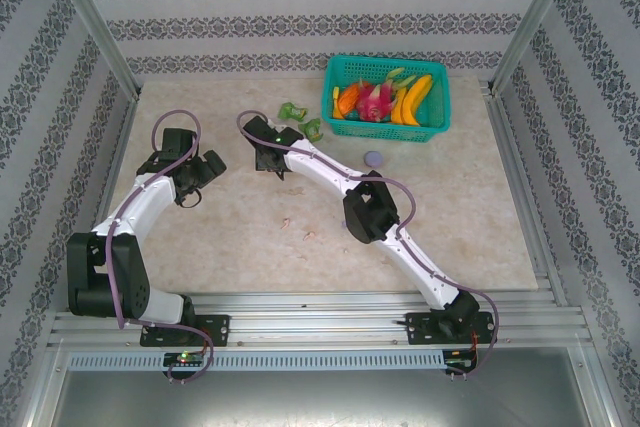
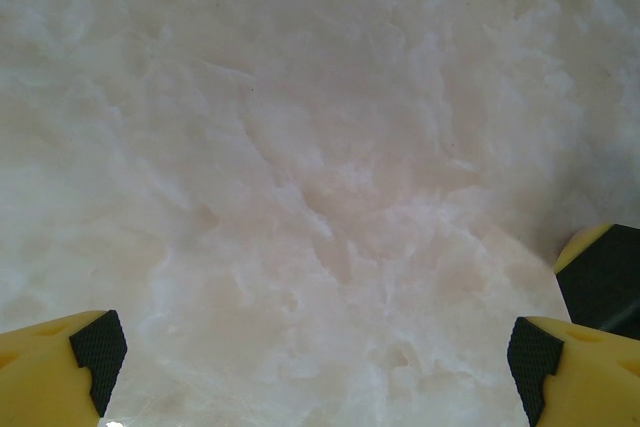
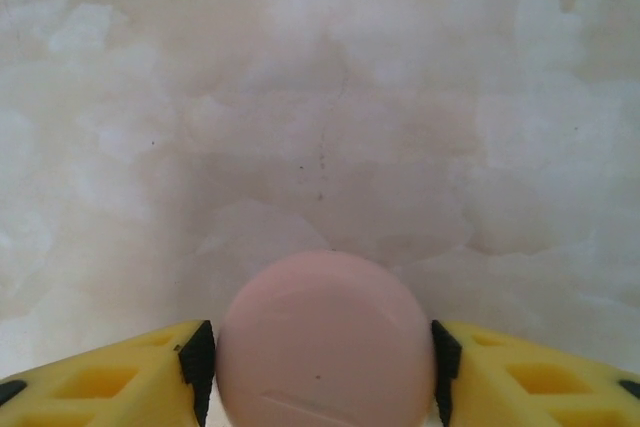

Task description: Insert the wireless bluetooth earbuds into the charging case

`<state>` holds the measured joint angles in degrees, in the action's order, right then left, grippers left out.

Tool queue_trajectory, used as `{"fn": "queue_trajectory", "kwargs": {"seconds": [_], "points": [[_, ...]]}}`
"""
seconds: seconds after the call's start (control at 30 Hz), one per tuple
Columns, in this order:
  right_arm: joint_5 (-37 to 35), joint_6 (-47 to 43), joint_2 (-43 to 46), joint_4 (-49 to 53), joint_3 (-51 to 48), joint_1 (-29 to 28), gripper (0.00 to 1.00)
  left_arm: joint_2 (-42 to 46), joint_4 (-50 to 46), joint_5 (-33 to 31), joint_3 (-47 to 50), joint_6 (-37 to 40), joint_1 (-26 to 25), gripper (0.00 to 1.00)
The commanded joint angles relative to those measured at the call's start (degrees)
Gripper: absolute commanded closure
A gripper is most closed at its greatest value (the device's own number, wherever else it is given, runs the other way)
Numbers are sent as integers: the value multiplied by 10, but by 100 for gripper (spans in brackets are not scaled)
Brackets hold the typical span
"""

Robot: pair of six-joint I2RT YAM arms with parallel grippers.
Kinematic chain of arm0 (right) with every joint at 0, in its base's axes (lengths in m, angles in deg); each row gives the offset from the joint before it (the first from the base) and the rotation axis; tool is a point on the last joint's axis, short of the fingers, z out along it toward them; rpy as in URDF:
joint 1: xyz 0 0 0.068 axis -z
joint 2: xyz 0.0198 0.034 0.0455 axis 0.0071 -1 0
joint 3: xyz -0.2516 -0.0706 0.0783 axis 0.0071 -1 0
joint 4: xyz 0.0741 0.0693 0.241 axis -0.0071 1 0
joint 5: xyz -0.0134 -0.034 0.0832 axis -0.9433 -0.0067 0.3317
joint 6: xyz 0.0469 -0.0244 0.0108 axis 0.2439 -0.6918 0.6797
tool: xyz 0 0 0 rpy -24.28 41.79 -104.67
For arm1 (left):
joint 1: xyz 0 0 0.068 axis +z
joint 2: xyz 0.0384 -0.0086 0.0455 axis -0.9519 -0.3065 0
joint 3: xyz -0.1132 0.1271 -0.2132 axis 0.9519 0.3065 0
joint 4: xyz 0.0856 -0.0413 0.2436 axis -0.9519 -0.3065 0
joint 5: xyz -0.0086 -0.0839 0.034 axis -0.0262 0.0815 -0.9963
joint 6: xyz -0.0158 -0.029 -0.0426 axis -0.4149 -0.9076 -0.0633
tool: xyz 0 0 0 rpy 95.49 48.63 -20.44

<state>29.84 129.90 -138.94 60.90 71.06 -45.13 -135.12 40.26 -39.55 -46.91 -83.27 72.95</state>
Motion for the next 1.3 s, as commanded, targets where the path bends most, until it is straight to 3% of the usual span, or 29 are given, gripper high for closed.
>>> {"fn": "queue_trajectory", "kwargs": {"seconds": [0.0,0.37,0.87,1.27], "points": [[8,-11,-10,11,17,-4,43,21,-15,-4,6,-7,-3,0],[17,-57,77,11,-87,-10,54,39,-23,9,10,-2,-4,0],[40,19,258,-72,-419,-25,54,75,-3,78,45,-36,-4,0],[34,27,314,-70,-456,-25,34,111,-1,98,67,-49,-4,0]]}}
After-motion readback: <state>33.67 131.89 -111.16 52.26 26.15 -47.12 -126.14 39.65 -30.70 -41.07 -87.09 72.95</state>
